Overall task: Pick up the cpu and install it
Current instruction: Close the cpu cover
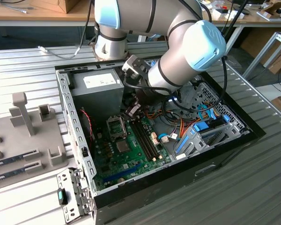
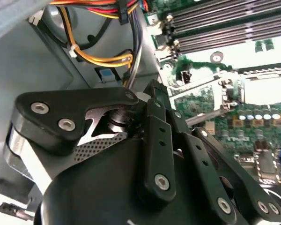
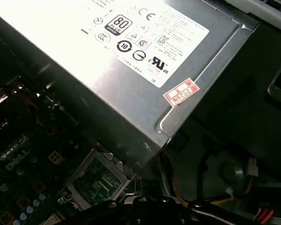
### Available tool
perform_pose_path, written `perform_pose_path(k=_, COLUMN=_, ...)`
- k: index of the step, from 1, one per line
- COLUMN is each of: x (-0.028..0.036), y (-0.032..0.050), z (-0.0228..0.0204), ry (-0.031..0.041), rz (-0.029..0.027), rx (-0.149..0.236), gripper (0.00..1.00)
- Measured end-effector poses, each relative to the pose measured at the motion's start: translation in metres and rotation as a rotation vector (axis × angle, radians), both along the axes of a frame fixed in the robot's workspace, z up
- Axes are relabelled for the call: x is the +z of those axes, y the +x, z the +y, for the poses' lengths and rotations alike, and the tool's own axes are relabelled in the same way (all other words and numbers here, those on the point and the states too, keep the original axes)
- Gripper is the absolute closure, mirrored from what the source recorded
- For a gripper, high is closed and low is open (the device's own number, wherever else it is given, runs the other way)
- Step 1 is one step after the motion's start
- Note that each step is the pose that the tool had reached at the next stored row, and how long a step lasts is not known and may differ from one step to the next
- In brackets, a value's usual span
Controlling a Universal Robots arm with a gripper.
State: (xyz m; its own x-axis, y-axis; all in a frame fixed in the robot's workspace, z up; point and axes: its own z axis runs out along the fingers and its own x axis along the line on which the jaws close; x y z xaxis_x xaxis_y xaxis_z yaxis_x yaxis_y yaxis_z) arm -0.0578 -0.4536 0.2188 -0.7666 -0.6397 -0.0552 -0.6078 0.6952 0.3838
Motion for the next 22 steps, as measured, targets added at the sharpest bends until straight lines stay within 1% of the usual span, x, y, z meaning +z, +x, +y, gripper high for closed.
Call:
perform_pose_path(k=3, x=-0.0061, y=-0.0001, z=0.0, ry=-0.0002, rz=0.0002, rx=0.0, gripper=0.89)
perform_pose_path(k=4, x=-0.0096, y=-0.0001, z=0.0, ry=-0.0002, rz=0.0003, rx=0.0, gripper=0.89)
perform_pose_path(k=6, x=-0.013, y=-0.0001, z=0.0, ry=-0.0001, rz=0.0004, rx=0.0, gripper=0.89)
perform_pose_path(k=7, x=-0.0137, y=-0.0001, z=0.0, ry=-0.0001, rz=0.0004, rx=0.0, gripper=0.89)
perform_pose_path(k=12, x=-0.015, y=-0.0037, z=0.0, ry=0.0009, rz=0.0004, rx=0.0, gripper=0.89)
perform_pose_path(k=16, x=-0.015, y=-0.0049, z=-0.0005, ry=0.001, rz=0.0003, rx=0.001, gripper=0.89)
perform_pose_path(k=22, x=-0.011, y=-0.0092, z=-0.0014, ry=0.0011, rz=-0.0032, rx=0.001, gripper=0.89)
